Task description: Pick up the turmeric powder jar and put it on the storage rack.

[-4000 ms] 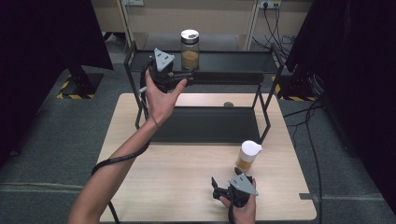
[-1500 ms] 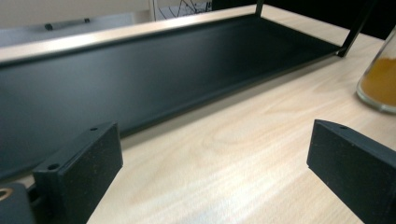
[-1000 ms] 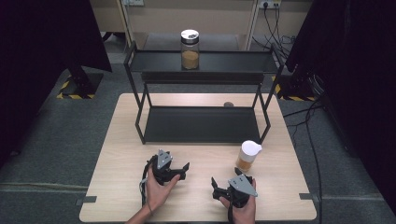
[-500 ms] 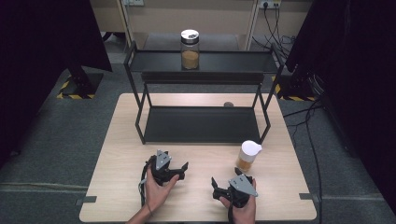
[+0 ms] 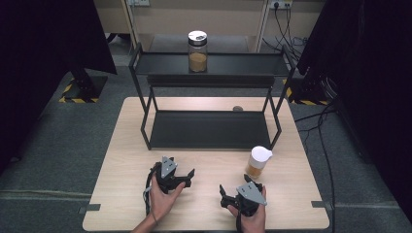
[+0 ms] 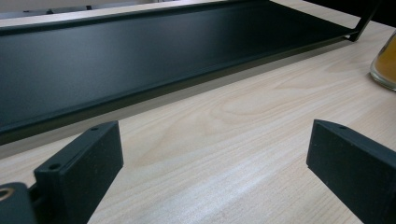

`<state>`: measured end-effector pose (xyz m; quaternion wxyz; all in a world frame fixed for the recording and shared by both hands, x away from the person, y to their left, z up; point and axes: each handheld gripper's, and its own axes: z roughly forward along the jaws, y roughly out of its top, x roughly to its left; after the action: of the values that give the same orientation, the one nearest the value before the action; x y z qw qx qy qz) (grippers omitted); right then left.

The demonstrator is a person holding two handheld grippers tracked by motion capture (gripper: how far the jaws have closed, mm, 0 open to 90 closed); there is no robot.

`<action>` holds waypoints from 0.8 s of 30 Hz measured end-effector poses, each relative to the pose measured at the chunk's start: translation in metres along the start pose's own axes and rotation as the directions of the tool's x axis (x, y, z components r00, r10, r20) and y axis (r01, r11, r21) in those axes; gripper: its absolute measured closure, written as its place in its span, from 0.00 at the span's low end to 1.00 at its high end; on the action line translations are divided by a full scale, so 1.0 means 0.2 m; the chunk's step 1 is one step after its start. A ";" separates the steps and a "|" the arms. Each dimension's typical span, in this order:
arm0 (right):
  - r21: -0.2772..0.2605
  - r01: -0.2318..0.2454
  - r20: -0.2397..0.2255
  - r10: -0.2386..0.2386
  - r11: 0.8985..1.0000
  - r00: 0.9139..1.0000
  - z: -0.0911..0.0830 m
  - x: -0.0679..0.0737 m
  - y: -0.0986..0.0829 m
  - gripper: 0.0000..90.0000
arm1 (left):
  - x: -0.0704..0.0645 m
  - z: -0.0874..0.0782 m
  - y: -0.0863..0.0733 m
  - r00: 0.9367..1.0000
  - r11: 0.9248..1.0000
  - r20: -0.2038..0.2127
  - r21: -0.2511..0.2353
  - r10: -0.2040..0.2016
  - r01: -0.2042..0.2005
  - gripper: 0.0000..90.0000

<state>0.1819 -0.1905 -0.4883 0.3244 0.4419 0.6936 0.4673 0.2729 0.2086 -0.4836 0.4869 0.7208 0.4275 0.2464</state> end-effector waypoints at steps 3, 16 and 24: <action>-0.003 0.000 0.002 0.000 1.000 1.000 0.00 0.00 0.00 0.04 | 0.00 0.00 0.00 1.000 1.000 0.001 0.003 -0.005 0.005 0.03; -0.033 0.008 0.070 -0.005 0.999 0.998 -0.02 0.04 -0.03 0.04 | 0.00 0.01 0.01 1.000 1.000 0.007 0.008 0.003 -0.003 0.03; -0.092 -0.026 0.160 0.040 0.995 0.986 -0.08 0.00 -0.01 0.04 | 0.00 0.02 0.02 1.000 1.000 0.013 0.011 0.009 -0.009 0.03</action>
<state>0.1667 -0.1968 -0.4839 0.3912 0.4749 0.6359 0.4659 0.2768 0.2060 -0.4822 0.4845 0.7269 0.4224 0.2417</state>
